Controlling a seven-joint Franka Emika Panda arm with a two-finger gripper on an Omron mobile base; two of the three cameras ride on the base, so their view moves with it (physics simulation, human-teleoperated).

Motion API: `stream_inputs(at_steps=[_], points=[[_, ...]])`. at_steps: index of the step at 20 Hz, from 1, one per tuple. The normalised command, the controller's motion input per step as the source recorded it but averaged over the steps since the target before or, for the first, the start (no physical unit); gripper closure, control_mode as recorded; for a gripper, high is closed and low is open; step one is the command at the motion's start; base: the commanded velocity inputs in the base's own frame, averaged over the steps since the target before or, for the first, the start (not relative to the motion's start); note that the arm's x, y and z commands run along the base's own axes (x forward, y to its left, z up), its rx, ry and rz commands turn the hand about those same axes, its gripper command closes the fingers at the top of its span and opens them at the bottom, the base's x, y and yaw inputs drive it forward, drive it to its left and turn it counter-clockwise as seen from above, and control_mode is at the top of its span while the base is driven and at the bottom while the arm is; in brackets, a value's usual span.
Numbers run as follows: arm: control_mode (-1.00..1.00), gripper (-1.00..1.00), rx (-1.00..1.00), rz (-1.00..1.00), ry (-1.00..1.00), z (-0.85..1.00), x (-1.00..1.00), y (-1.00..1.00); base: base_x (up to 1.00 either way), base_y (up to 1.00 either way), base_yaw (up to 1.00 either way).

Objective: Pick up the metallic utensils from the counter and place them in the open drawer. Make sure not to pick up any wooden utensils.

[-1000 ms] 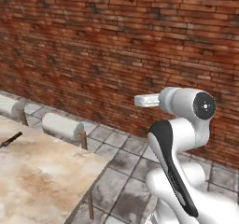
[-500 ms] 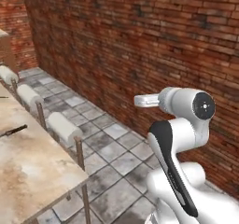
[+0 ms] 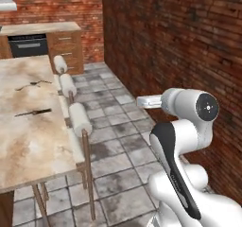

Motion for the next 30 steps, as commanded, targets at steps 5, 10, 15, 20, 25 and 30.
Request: stream_inputs(at_steps=[5,10,15,20,25,30], points=[[1.0,-1.0,0.0,0.0,0.0,0.0,0.0,0.0,0.58,-0.76,0.55],[1.0,-1.0,0.0,0.0,0.0,0.0,0.0,0.0,0.8,-0.69,0.57],[1.0,-1.0,0.0,0.0,0.0,0.0,0.0,0.0,0.8,-0.82,0.51],[1.0,-1.0,0.0,0.0,0.0,0.0,0.0,0.0,0.78,-0.75,0.52],[1.0,-1.0,0.0,0.0,0.0,0.0,0.0,0.0,0.65,-0.58,0.61],[1.0,-1.0,0.0,0.0,0.0,0.0,0.0,0.0,0.57,-0.62,0.6]])
